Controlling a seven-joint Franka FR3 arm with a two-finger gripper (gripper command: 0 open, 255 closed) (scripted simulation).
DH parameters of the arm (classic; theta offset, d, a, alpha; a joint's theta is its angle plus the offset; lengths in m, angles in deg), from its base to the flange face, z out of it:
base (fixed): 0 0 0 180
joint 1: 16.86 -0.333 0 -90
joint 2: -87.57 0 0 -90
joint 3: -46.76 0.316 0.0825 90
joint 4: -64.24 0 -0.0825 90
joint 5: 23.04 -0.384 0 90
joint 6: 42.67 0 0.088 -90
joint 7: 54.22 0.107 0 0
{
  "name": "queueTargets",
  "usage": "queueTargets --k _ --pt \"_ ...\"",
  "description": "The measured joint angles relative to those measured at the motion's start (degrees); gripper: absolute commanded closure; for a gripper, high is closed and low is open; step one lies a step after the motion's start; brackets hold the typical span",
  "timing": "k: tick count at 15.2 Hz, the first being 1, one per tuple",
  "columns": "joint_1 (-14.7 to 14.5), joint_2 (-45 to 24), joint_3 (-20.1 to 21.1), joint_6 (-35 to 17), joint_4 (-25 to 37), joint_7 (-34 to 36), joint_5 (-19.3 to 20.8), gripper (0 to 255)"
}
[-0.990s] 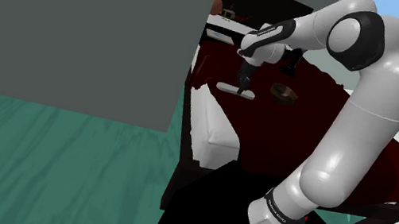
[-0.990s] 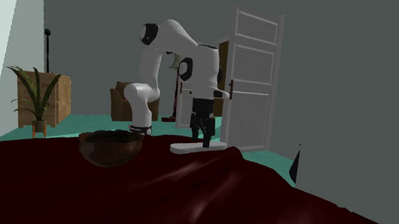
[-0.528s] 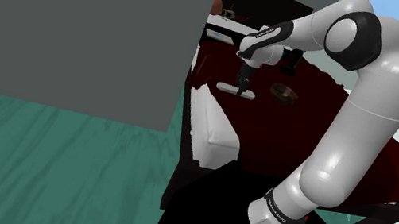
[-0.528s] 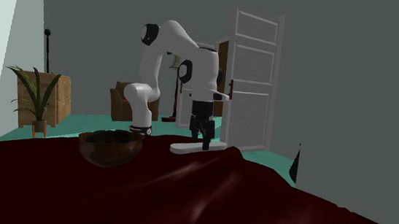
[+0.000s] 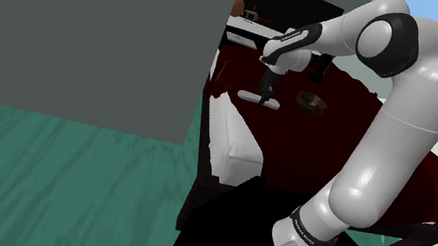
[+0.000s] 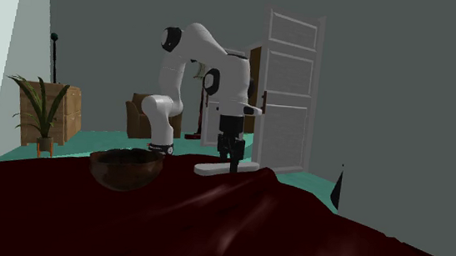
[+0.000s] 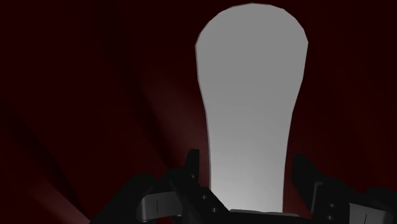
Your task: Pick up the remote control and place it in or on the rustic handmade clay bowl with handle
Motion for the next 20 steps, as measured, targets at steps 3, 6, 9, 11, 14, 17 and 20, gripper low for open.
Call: queueTargets --k 3,6,9,11,14,17,20 --pt "0.00 0.00 0.00 0.00 0.00 0.00 0.00 255" --pt "-0.12 0.57 -0.16 0.71 0.22 0.26 0.43 255" --pt "-0.33 1.91 -0.52 2.65 1.06 0.81 1.45 255" --pt "-0.51 2.71 -0.68 3.87 1.63 1.25 2.05 255" --pt "-0.83 4.22 -0.93 6.00 2.50 2.03 3.16 255" --pt "-1.05 5.43 -1.08 8.21 3.72 2.64 4.04 255" --pt "-1.18 6.53 -1.22 10.48 5.06 3.10 4.81 255"
